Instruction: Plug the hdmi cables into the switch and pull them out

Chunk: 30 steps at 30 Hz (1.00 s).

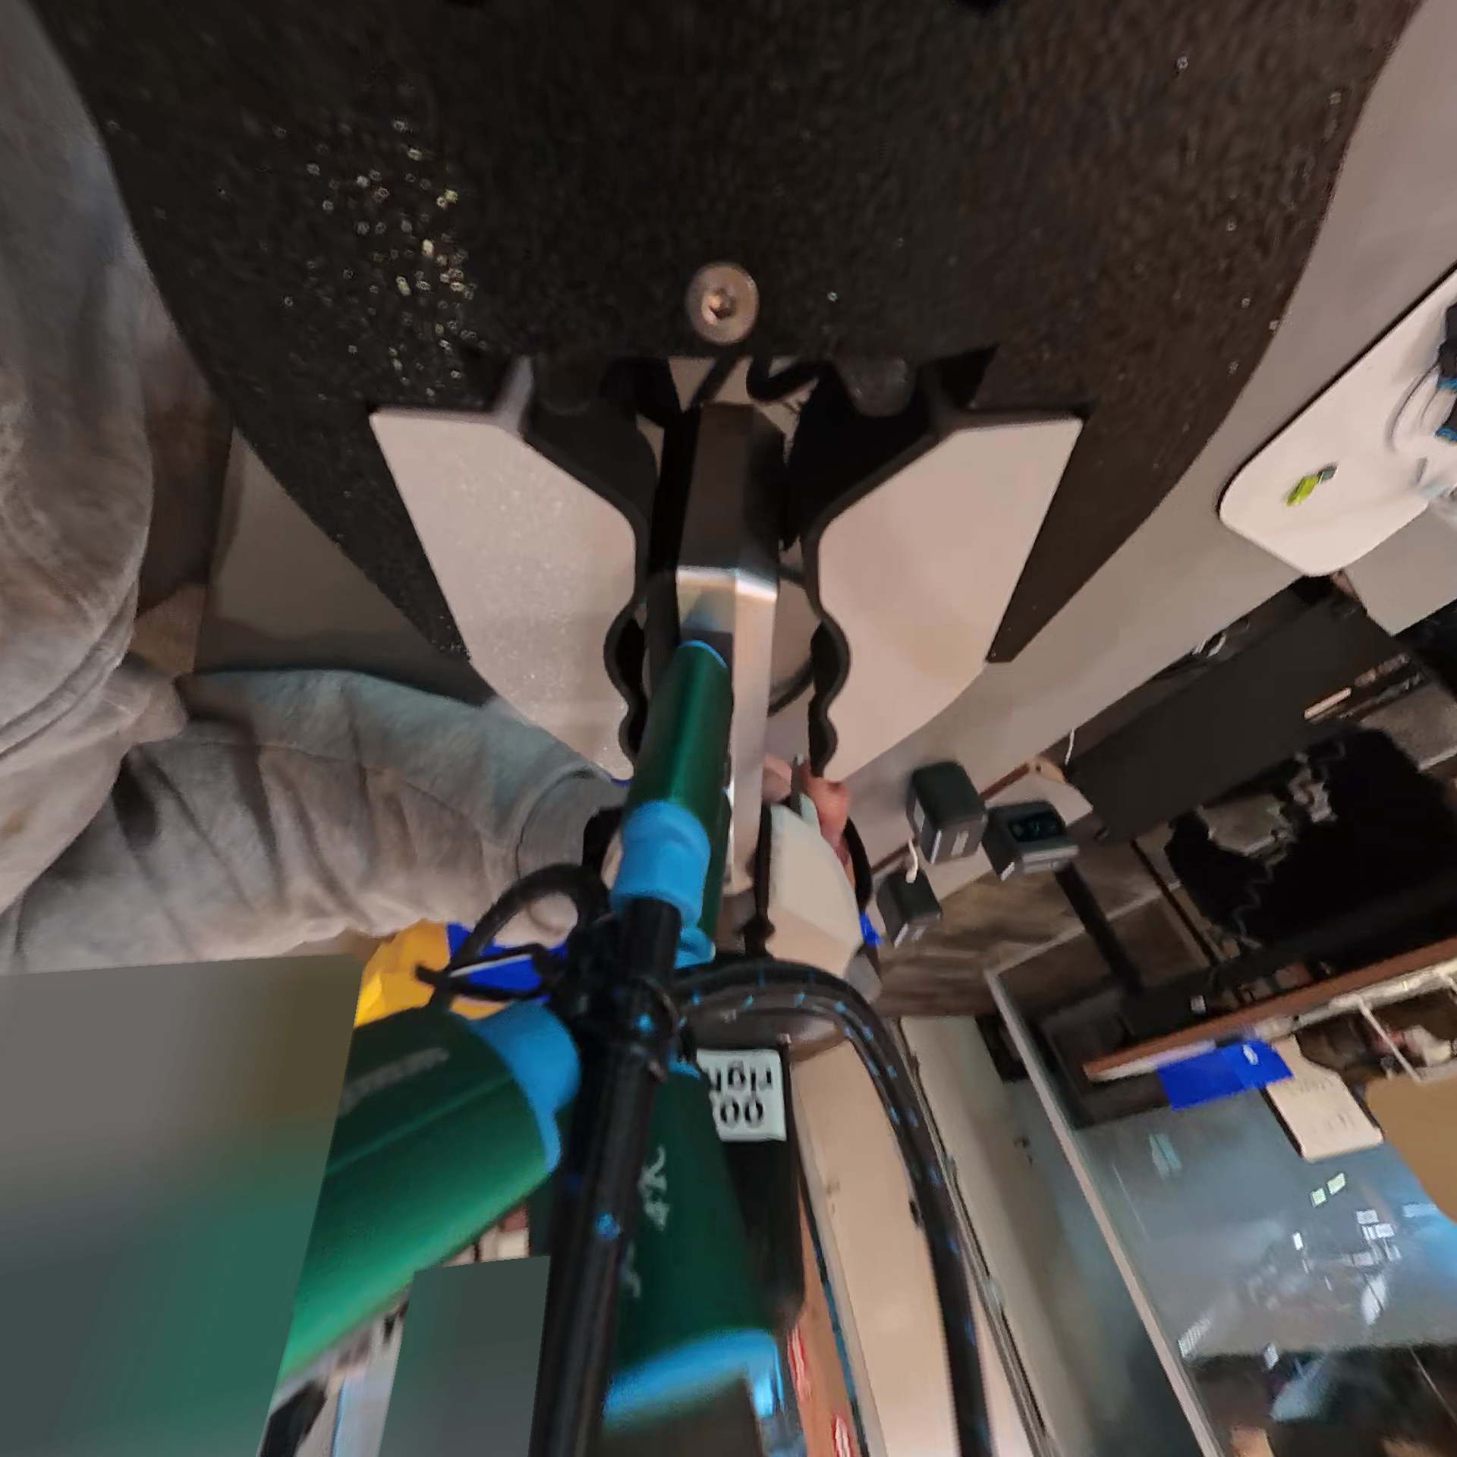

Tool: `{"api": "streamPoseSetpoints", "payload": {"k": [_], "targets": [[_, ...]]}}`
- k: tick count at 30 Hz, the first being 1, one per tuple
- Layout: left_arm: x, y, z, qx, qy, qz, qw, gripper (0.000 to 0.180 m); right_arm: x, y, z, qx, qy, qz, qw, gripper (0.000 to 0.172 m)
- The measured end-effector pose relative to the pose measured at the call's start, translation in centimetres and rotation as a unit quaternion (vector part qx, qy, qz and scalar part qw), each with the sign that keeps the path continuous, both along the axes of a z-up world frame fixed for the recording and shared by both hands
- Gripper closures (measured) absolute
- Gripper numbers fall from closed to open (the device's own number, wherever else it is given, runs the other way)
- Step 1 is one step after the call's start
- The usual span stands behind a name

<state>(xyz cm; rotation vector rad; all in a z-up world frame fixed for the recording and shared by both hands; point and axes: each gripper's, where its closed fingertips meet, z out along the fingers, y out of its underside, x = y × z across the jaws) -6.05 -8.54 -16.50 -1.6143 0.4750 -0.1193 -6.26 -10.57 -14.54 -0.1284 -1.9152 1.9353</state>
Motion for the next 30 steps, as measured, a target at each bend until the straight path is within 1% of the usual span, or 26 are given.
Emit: {"api": "streamPoseSetpoints", "payload": {"k": [2,4,7,10,12,13,15,17,18,20,23,25,28,30], "targets": [[0.2,0.2,-0.6,-0.008,0.019,0.006,1.0,0.141,0.2,0.0,-0.1,-0.006,-0.002,0.012,1.0,0.154],[0.1,0.1,-0.5,0.011,0.032,0.017,0.999,0.145,0.2,-0.1,-0.2,-0.008,-0.005,0.017,1.0,0.154],[0.1,-0.1,-0.6,0.017,0.038,0.015,0.999,0.146,0.1,-0.3,-0.3,-0.003,-0.004,0.016,1.0,0.154],[-0.3,-0.2,-0.8,0.026,0.053,0.034,0.998,0.146,-0.1,-0.4,-0.5,0.014,0.003,0.0,1.0,0.154],[-1.1,-0.3,-1.0,0.031,0.071,0.062,0.995,0.147,-0.7,0.0,-0.4,0.027,0.01,-0.034,0.999,0.151],[-1.4,-0.4,-1.2,0.031,0.076,0.071,0.994,0.147,-1.0,0.5,-0.1,0.023,0.016,-0.057,0.998,0.146],[-2.2,-0.8,-1.6,0.031,0.085,0.098,0.991,0.147,-1.7,2.3,1.0,0.001,0.007,-0.1,0.995,0.141],[-3.4,-1.2,-2.0,0.037,0.1,0.136,0.985,0.147,-2.9,4.7,1.2,-0.01,-0.043,-0.159,0.986,0.14],[-4.0,-1.5,-2.1,0.039,0.11,0.154,0.981,0.147,-3.6,6.0,0.8,-0.006,-0.08,-0.192,0.978,0.141],[-4.8,-2.1,-2.4,0.041,0.132,0.178,0.974,0.147,-4.1,7.6,-1.1,0.021,-0.168,-0.232,0.958,0.14],[-5.3,-2.9,-2.6,0.048,0.158,0.187,0.968,0.147,-4.3,9.0,-4.9,0.064,-0.285,-0.286,0.913,0.141],[-5.5,-3.3,-2.7,0.049,0.159,0.185,0.969,0.147,-3.5,8.8,-7.5,0.096,-0.337,-0.297,0.888,0.143],[-6.3,-3.9,-2.4,0.068,0.132,0.183,0.972,0.147,-1.5,8.5,-11.8,0.177,-0.395,-0.3,0.85,0.144],[-6.8,-4.2,-2.1,0.082,0.116,0.183,0.973,0.147,-0.6,8.3,-14.2,0.209,-0.426,-0.301,0.827,0.144]]}}
